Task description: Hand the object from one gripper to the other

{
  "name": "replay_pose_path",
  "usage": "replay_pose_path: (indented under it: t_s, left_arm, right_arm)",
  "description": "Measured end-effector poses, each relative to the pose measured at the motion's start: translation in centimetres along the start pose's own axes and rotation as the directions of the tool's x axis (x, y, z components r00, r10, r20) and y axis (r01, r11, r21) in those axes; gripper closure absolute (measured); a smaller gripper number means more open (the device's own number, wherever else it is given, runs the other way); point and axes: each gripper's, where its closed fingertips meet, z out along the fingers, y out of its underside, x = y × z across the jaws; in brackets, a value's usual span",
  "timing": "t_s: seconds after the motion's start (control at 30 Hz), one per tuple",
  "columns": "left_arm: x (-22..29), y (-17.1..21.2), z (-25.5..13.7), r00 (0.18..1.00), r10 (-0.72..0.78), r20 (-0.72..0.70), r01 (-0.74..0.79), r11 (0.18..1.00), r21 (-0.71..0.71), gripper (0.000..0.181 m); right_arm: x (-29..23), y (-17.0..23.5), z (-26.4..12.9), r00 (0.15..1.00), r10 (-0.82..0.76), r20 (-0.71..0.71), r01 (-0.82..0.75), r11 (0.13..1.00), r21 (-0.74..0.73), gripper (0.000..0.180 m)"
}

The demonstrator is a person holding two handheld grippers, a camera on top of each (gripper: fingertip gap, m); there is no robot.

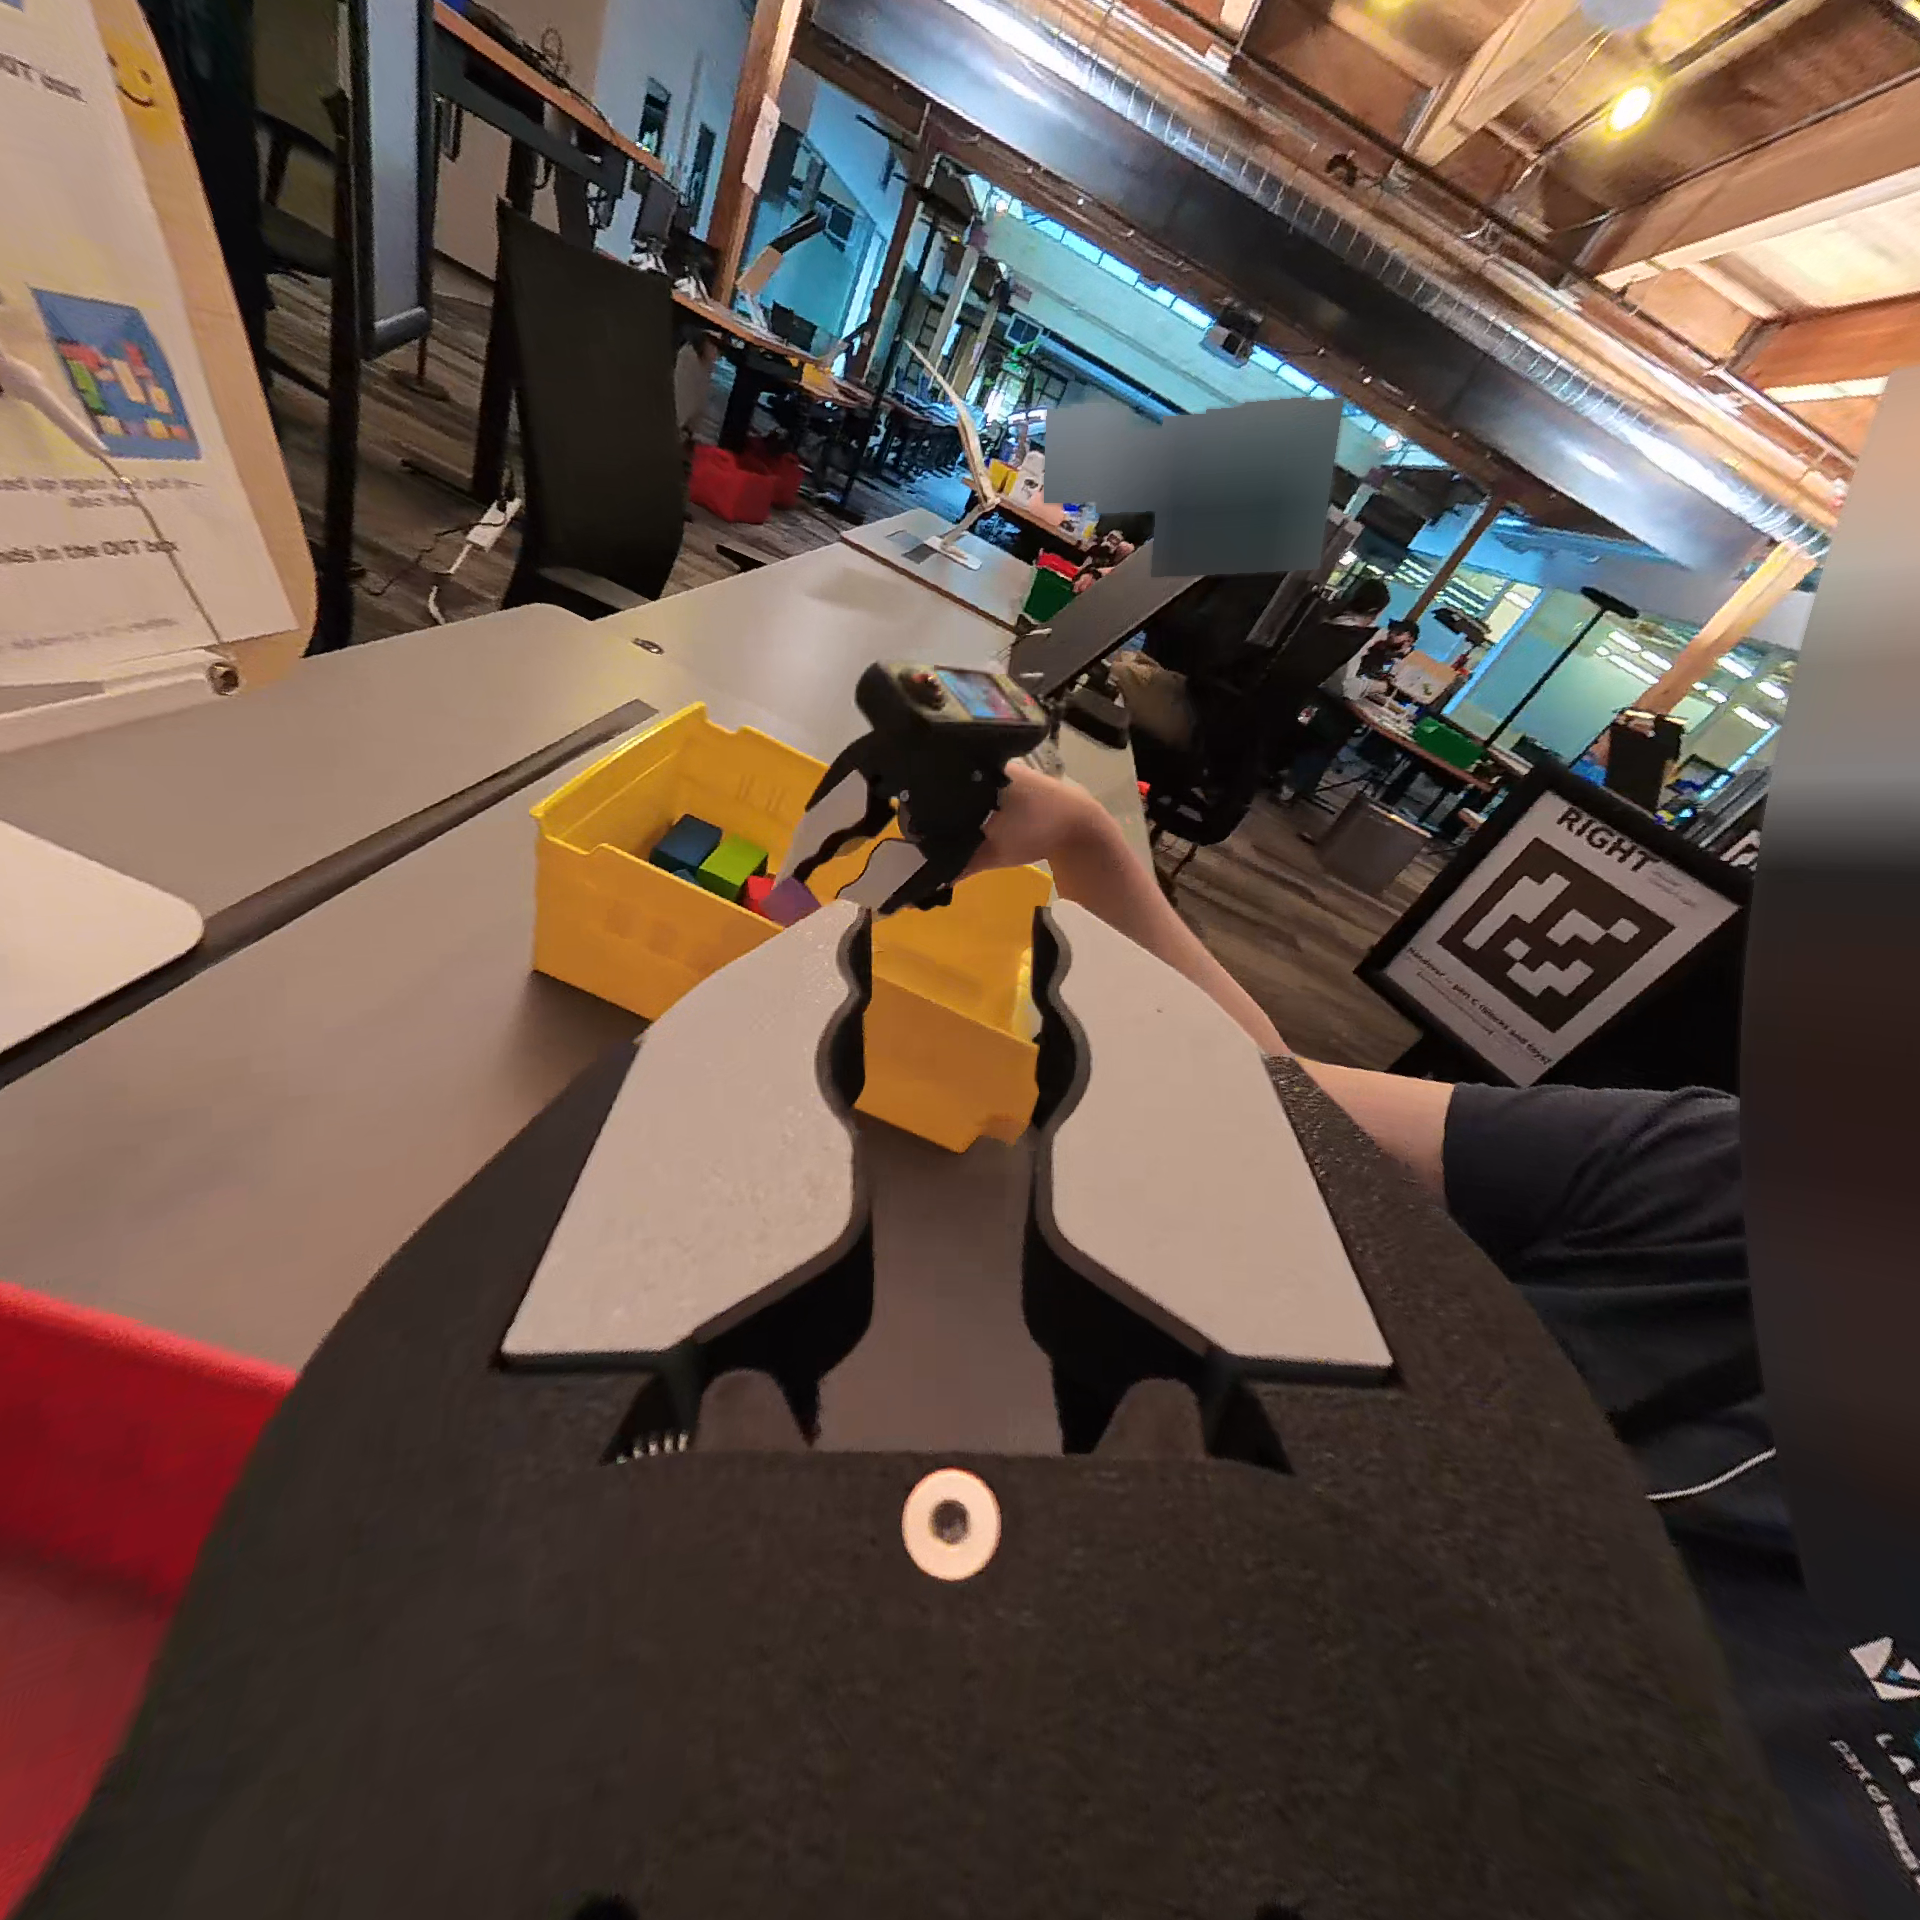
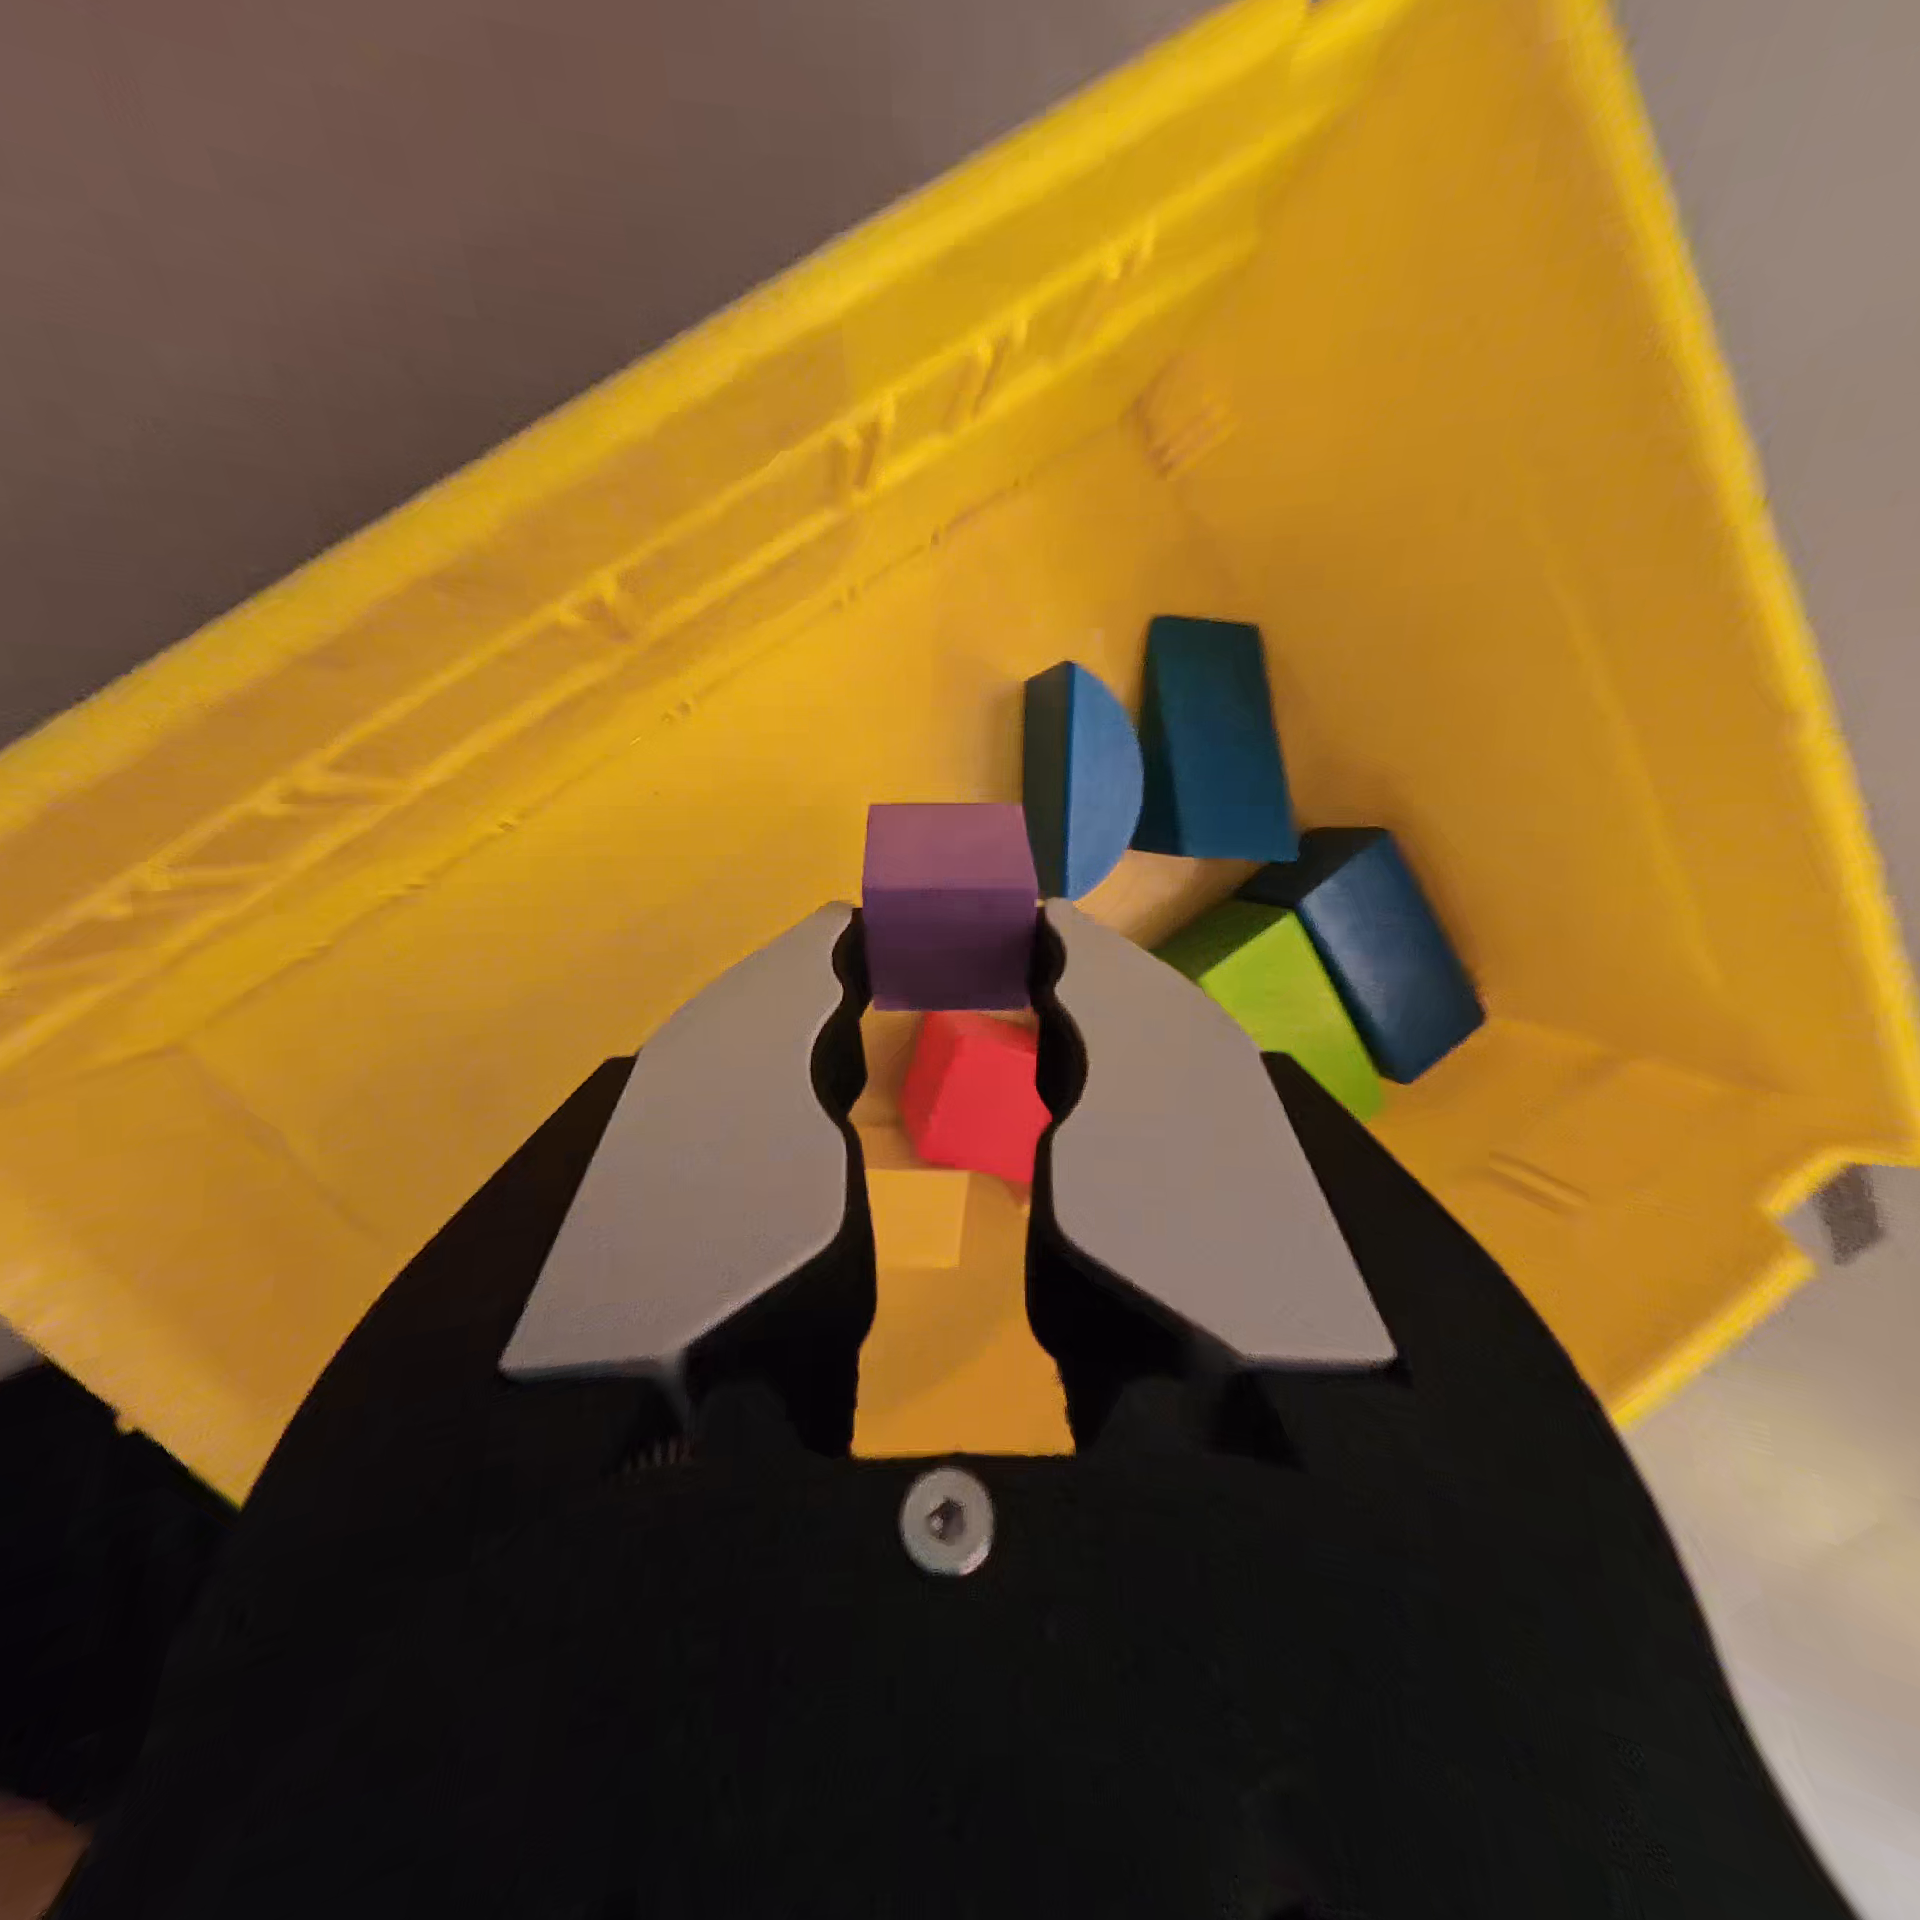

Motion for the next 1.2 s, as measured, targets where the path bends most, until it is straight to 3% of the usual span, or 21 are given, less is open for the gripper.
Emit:
replay_pose_path:
  t_s: [0.17, 0.3, 0.4, 0.67, 0.87, 1.2]
  left_arm:
    - [-2.6, 0.4, -1.8, 0.984, 0.018, 0.175, -0.011, 0.999, -0.041, 0.152]
    - [-5.4, 0.8, -3.7, 0.932, 0.025, 0.362, 0.002, 0.997, -0.075, 0.158]
    - [-6.3, 1.4, -4.7, 0.911, 0.038, 0.411, 0.012, 0.993, -0.118, 0.157]
    - [-9.4, 2.8, -8.5, 0.799, 0.103, 0.593, 0.039, 0.975, -0.221, 0.158]
    - [-12.1, 5.3, -10.4, 0.706, 0.171, 0.687, 0.111, 0.932, -0.345, 0.157]
    - [-18.2, 10.4, -9.9, 0.604, 0.415, 0.68, 0.147, 0.781, -0.607, 0.152]
  right_arm:
    - [0.0, 2.2, 2.8, 0.998, 0.056, 0.003, -0.054, 0.978, -0.2, 0.15]
    - [0.2, 2.5, 3.9, 0.997, 0.073, -0.01, -0.074, 0.97, -0.232, 0.15]
    - [0.2, 2.7, 4.5, 0.997, 0.083, -0.004, -0.082, 0.966, -0.244, 0.149]
    - [0.0, 2.1, 4.0, 0.995, 0.1, 0.025, -0.093, 0.977, -0.19, 0.149]
    - [0.5, 0.6, 1.3, 0.996, 0.086, -0.01, -0.086, 0.992, -0.089, 0.147]
    - [1.7, 0.2, -3.0, 0.991, 0.092, -0.095, -0.09, 0.996, 0.022, 0.147]
